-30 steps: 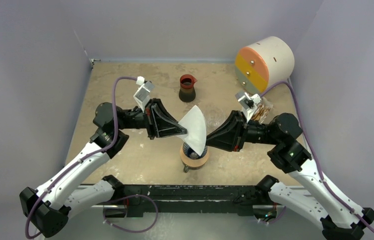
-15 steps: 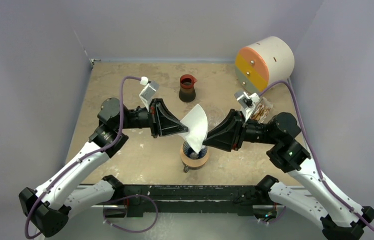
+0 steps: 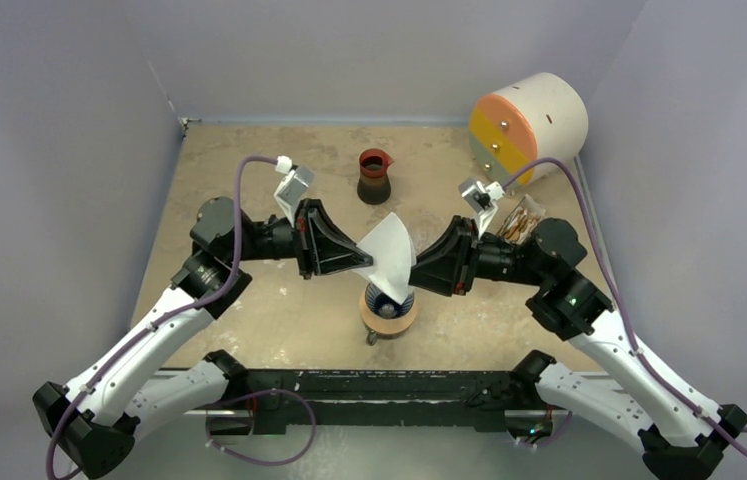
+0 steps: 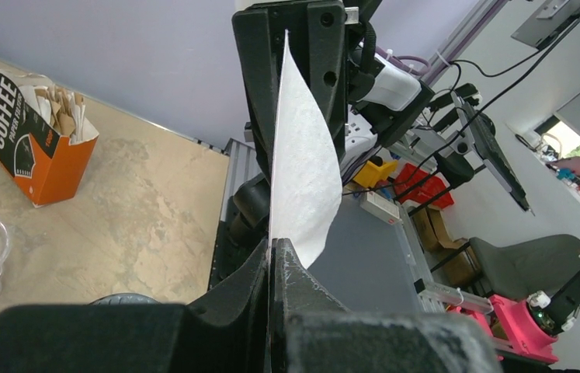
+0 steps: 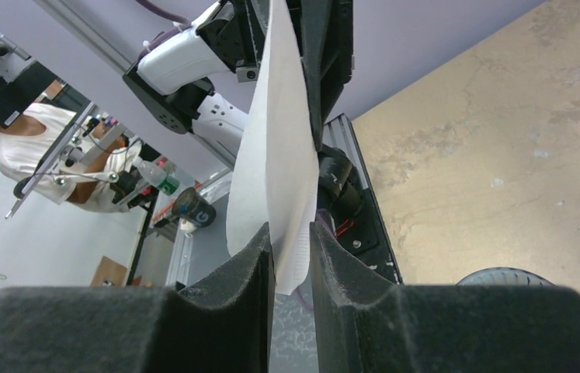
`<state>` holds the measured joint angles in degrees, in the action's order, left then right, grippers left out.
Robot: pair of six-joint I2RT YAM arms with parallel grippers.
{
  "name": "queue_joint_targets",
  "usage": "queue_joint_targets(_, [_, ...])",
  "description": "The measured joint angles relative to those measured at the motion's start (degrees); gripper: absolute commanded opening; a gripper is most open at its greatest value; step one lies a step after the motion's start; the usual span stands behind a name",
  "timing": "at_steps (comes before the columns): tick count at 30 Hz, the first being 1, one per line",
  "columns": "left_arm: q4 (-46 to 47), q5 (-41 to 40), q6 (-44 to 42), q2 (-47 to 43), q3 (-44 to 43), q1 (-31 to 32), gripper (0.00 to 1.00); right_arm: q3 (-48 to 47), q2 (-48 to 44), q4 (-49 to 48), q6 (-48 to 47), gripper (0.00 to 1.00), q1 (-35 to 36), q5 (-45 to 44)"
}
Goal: Place the coffee filter in the dripper
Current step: Place the coffee filter in the coffee dripper.
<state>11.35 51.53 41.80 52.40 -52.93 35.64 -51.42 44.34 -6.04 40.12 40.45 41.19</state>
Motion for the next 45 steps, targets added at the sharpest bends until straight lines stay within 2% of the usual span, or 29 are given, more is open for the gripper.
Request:
queue_joint_targets(8, [0.9,0.9,0.0,-0.3,0.0,0.0,0.00,0.0,1.1,-0.4,0.0,0.23,0.1,-1.8])
queue_joint_targets(12, [1.2,1.6,0.1,-0.3,0.0,0.0,0.00,-0.1,2.3,-0.8,0.1,0.12,0.2,-2.7])
queue_joint_targets(15, [1.2,1.9,0.0,-0.3,0.0,0.0,0.00,-0.1,2.8,-1.2,0.3,0.00,0.3,-2.8])
queue_joint_targets(19, [-0.2,1.6,-0.8,-0.8,0.0,0.0,0.00,-0.1,2.6,-1.1,0.3,0.00,0.4,-2.8])
queue_joint_targets(20, [-0.8,1.3,-1.0,-1.0,0.0,0.0,0.01,-0.1,2.5,-1.0,0.3,0.00,0.4,-2.8])
queue_joint_targets(25, [-5.6,-1.3,-3.5,-1.9,-0.1,0.0,0.25,-0.3,1.2,1.1,-0.8,0.00,0.4,-3.3])
queue_joint_targets(30, [-12.8,-5.8,-5.6,-2.1,-1.6,0.0,0.48,-3.1,1.0,7.8,-4.4,0.00,0.4,-5.8])
queue_joint_targets(37, [-21.8,-11.7,-7.9,-3.1,-5.0,0.0,0.55,-9.6,3.0,22.3,-12.3,0.00,0.4,-11.3])
queue_joint_targets(45, [-31.1,-13.1,-8.7,-2.1,-11.0,0.0,0.53,-16.8,9.3,38.3,-19.7,0.00,4.0,-24.3])
